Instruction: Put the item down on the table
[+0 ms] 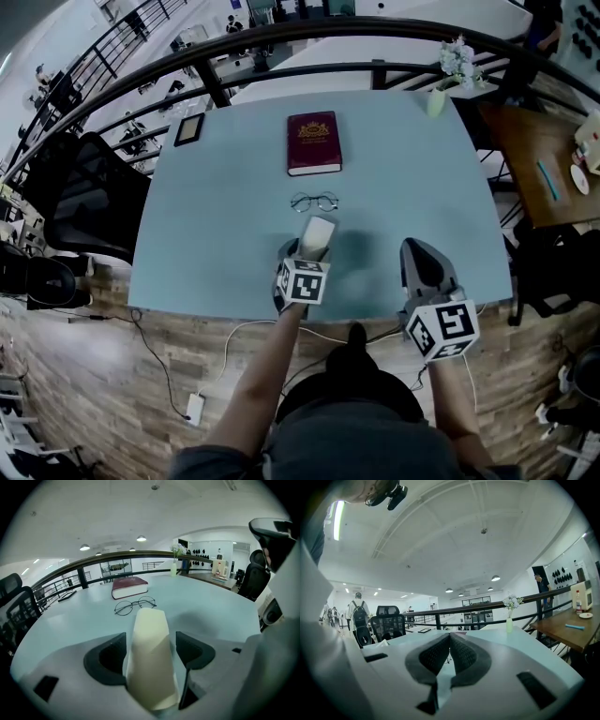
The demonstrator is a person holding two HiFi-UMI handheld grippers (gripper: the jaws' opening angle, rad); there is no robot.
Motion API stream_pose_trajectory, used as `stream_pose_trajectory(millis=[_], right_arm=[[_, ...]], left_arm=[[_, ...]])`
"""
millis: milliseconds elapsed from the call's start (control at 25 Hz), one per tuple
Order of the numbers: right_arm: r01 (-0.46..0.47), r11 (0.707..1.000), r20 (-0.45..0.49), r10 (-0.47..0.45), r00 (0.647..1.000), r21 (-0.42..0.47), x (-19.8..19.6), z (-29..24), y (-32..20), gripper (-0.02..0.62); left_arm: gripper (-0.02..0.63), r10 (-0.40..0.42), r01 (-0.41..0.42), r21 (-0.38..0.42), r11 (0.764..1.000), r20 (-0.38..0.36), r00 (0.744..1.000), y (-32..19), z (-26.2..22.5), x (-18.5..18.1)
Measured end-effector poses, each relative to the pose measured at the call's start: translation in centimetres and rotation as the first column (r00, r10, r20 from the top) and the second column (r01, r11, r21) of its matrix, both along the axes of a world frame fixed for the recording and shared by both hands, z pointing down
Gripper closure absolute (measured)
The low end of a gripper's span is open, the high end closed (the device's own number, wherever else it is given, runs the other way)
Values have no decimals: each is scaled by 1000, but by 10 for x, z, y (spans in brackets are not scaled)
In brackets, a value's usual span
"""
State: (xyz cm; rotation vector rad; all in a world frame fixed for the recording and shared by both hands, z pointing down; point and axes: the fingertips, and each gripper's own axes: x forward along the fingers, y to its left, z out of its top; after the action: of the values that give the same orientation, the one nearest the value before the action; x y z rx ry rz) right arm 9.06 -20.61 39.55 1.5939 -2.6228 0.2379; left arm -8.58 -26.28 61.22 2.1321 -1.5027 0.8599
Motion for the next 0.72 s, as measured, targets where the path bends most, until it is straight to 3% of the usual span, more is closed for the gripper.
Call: stream_pose_trajectory(millis=[280,480,720], right_arm=[[15,1000,2,-15,1000,0,-5,3,-4,592],[28,1000,8,-28,1000,6,-12,-1,-8,592],[42,999,7,-42,999,14,-17,-4,-11,592]], left_arm=[[286,-22,25,73,997,-39,999,4,-30,-8],[290,-18,28,168,985,-62,998,3,-71,-17],[359,-37,61,270,961,-92,995,6,-112,-28]])
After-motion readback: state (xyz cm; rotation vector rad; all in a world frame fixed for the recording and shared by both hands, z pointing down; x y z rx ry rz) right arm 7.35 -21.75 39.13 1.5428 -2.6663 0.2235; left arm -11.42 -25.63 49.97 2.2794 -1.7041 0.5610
